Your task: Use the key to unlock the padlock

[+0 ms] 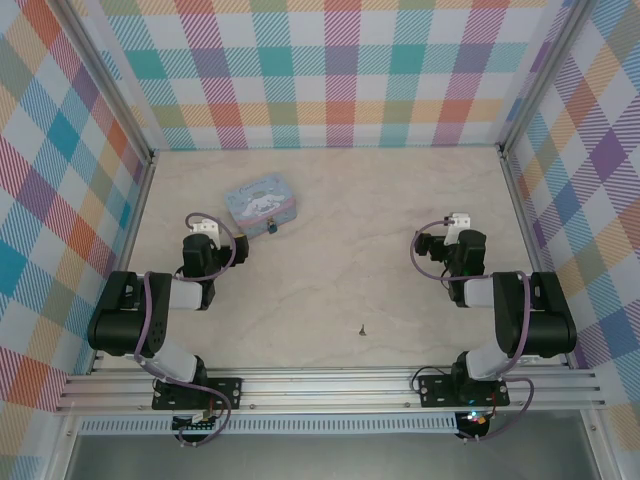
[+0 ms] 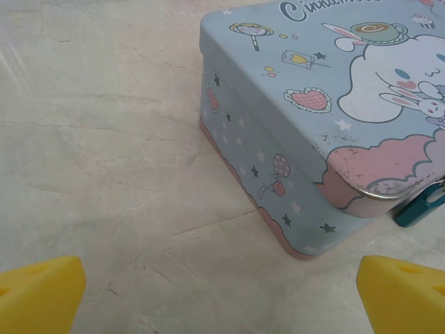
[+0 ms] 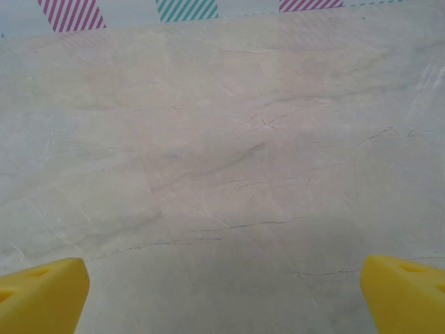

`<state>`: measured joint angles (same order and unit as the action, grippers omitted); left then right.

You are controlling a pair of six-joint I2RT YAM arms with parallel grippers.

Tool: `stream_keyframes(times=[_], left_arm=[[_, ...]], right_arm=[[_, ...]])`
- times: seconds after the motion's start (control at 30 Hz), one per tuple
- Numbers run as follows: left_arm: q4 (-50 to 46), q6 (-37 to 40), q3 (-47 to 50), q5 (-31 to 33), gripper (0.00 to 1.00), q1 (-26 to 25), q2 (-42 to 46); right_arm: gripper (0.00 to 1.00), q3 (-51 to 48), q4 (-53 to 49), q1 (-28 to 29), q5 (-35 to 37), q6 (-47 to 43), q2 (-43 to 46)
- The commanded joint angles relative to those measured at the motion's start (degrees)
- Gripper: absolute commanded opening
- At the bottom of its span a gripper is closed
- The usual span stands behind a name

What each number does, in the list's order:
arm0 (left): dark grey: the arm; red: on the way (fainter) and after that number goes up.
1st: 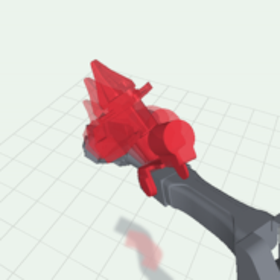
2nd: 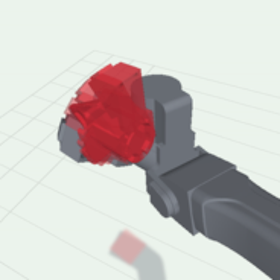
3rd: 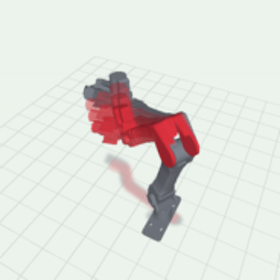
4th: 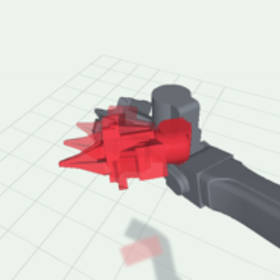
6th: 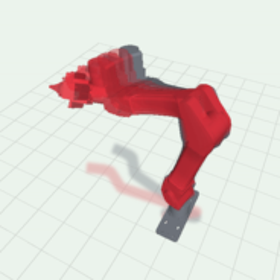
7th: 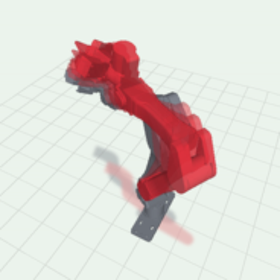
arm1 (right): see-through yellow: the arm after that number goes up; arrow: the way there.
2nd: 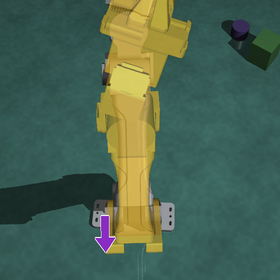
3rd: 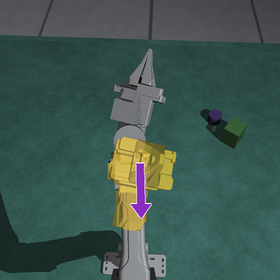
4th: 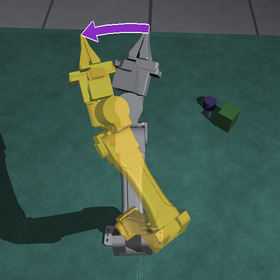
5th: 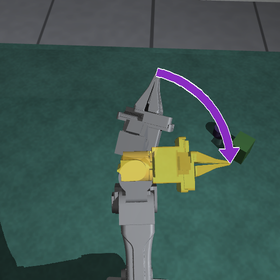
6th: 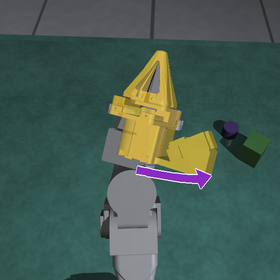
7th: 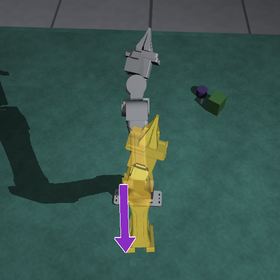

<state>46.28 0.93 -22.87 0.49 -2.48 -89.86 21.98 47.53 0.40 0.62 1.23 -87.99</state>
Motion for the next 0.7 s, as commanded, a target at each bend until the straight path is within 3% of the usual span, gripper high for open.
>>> stream_keyframes(times=[0.0, 0.67], left_arm=[[0.9, 0.7, -1.0, 0.1, 1.00, 0.0, 0.0], [1.9, -0.2, 0.2, 2.2, 1.00, 0.0, 1.3]], right_arm=[[1.00, 1.2, 0.8, 0.3, 0.2, -0.3, -0.1], [1.00, 0.7, 0.6, -0.1, 0.1, 0.4, 1.5]])
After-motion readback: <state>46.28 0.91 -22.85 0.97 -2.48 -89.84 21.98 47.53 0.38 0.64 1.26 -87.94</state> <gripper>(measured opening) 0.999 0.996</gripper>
